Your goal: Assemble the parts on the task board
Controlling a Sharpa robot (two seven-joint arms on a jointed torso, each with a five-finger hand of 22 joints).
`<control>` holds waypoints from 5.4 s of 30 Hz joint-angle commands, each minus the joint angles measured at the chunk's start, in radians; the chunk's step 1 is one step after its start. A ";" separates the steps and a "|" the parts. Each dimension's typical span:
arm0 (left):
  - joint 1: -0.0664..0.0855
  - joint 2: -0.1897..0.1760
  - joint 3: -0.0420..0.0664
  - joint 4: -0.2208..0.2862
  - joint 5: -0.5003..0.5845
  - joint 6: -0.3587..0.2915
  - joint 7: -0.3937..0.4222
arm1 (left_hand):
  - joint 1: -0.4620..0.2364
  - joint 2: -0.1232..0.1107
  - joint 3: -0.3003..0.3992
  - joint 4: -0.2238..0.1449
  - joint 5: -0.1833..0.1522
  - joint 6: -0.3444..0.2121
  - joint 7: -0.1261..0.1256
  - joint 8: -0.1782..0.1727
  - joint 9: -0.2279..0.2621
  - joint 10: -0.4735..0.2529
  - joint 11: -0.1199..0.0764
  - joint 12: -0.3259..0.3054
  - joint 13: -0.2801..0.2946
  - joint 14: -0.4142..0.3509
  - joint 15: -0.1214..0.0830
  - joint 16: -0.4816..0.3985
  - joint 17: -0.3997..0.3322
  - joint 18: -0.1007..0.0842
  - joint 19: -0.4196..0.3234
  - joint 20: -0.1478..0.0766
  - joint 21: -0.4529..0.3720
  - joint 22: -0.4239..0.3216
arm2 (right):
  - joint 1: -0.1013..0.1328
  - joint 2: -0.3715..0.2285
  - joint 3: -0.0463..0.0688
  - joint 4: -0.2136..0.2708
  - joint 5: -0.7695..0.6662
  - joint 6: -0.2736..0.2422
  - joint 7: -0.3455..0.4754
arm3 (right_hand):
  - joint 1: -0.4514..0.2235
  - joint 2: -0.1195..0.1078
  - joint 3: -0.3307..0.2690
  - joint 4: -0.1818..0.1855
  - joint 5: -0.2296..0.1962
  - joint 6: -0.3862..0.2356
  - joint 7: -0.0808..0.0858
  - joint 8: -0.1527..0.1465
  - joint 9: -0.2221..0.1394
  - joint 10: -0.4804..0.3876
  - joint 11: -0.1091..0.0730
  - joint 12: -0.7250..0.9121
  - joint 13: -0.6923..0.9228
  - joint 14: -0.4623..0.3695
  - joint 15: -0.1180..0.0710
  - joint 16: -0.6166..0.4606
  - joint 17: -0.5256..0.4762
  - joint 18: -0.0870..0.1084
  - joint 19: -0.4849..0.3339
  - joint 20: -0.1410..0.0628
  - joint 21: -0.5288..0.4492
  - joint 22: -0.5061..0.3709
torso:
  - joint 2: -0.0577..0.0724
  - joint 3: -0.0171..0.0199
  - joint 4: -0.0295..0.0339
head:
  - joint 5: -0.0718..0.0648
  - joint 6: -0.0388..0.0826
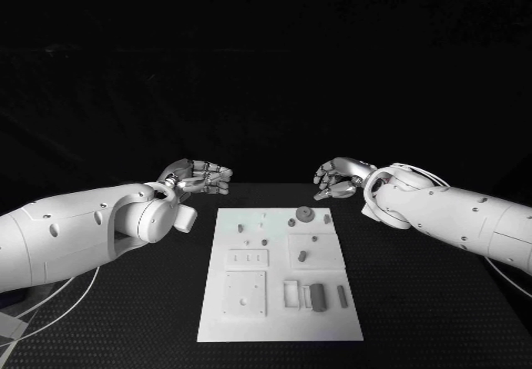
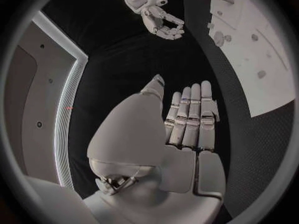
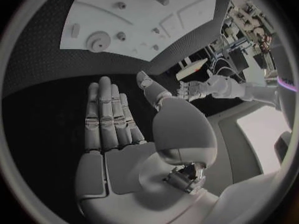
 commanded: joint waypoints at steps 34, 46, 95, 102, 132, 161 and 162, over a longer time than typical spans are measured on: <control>0.079 -0.054 0.010 0.111 -0.022 0.025 0.007 | 0.000 -0.007 -0.026 0.003 -0.006 0.002 0.008 -0.014 -0.011 0.002 0.006 -0.025 -0.006 0.004 0.003 -0.019 0.004 -0.011 0.004 0.001 -0.015 -0.007 | -0.033 0.076 0.001 -0.005 -0.506 0.080 -0.127 | 0.012 0.001 0.109 0.003 0.003 0.063 -0.001 -0.036 -0.038 0.079 -0.024 -0.088 -0.035 0.189 -0.036 0.483 0.245 0.013 0.282 -0.173 0.362 0.066 | 0.105 -0.0254 0.0838 | -0.070 -0.003; 0.092 -0.063 0.010 0.129 -0.026 0.023 0.008 | -0.003 -0.008 -0.028 0.004 -0.006 0.001 0.011 -0.017 -0.013 0.002 0.009 -0.029 -0.007 0.004 0.005 -0.022 0.005 -0.011 0.005 0.002 -0.017 -0.008 | -0.038 0.082 0.001 -0.020 -0.507 0.097 -0.129 | -0.005 -0.004 0.115 0.003 0.003 0.089 -0.010 -0.026 -0.035 0.059 -0.013 -0.113 -0.045 0.178 -0.025 0.496 0.238 0.013 0.268 -0.172 0.381 0.064 | 0.122 -0.0244 0.0861 | -0.076 0.001; 0.093 -0.074 0.010 0.129 -0.027 0.026 0.000 | -0.022 -0.008 -0.033 0.004 -0.007 -0.007 0.021 -0.026 -0.021 0.003 0.013 -0.042 -0.009 0.006 0.006 -0.031 0.010 -0.009 0.006 0.004 -0.023 -0.010 | -0.055 0.074 0.000 -0.010 -0.577 0.105 -0.159 | 0.011 0.045 0.187 0.002 0.003 0.175 -0.044 0.001 -0.024 0.134 -0.036 -0.096 -0.028 0.176 -0.048 0.540 0.217 0.013 0.268 -0.169 0.418 0.062 | 0.163 -0.0294 0.0938 | -0.096 0.012; 0.093 -0.078 0.010 0.134 -0.027 0.026 0.000 | -0.022 -0.009 -0.033 0.004 -0.008 -0.008 0.020 -0.026 -0.021 0.002 0.013 -0.043 -0.010 0.005 0.006 -0.033 0.010 -0.009 0.006 0.004 -0.024 -0.011 | -0.055 0.068 0.001 0.002 -0.604 0.054 -0.178 | 0.067 0.043 0.230 0.001 0.004 0.219 -0.062 0.025 -0.009 0.202 -0.064 -0.060 -0.002 0.176 -0.075 0.547 0.213 0.013 0.268 -0.173 0.427 0.063 | 0.166 -0.0310 0.0935 | -0.097 0.017; 0.094 -0.085 0.010 0.137 -0.026 0.024 0.001 | -0.024 -0.011 -0.032 0.004 -0.008 -0.008 0.020 -0.027 -0.023 0.002 0.013 -0.046 -0.010 0.005 0.006 -0.035 0.011 -0.009 0.006 0.004 -0.025 -0.011 | -0.047 0.051 0.022 0.116 -0.666 -0.083 -0.264 | 0.057 0.026 0.254 0.001 0.004 0.258 -0.077 0.033 0.005 0.240 -0.084 -0.043 0.036 0.180 -0.094 0.569 0.205 0.013 0.277 -0.169 0.455 0.062 | 0.171 -0.0314 0.0956 | -0.093 0.031; 0.096 -0.071 0.010 0.132 -0.026 0.025 0.001 | -0.025 -0.012 -0.031 0.004 -0.008 -0.010 0.021 -0.029 -0.024 0.000 0.013 -0.050 -0.011 0.006 0.007 -0.037 0.013 -0.009 0.007 0.004 -0.027 -0.012 | -0.044 0.171 0.050 0.028 -0.677 -0.130 -0.283 | 0.055 0.022 0.259 0.001 0.004 0.262 -0.078 0.031 0.006 0.241 -0.085 -0.044 0.042 0.180 -0.095 0.575 0.204 0.013 0.278 -0.168 0.462 0.062 | 0.175 -0.0322 0.0983 | -0.081 0.040; 0.096 -0.070 0.010 0.131 -0.026 0.025 0.002 | -0.025 -0.012 -0.031 0.004 -0.008 -0.010 0.021 -0.029 -0.024 0.000 0.013 -0.050 -0.011 0.006 0.007 -0.037 0.013 -0.009 0.007 0.005 -0.027 -0.012 | -0.044 0.175 0.050 0.024 -0.677 -0.130 -0.281 | 0.055 0.022 0.259 0.001 0.004 0.262 -0.078 0.031 0.006 0.241 -0.085 -0.044 0.042 0.180 -0.095 0.576 0.204 0.013 0.278 -0.168 0.462 0.062 | 0.174 -0.0322 0.0981 | -0.081 0.040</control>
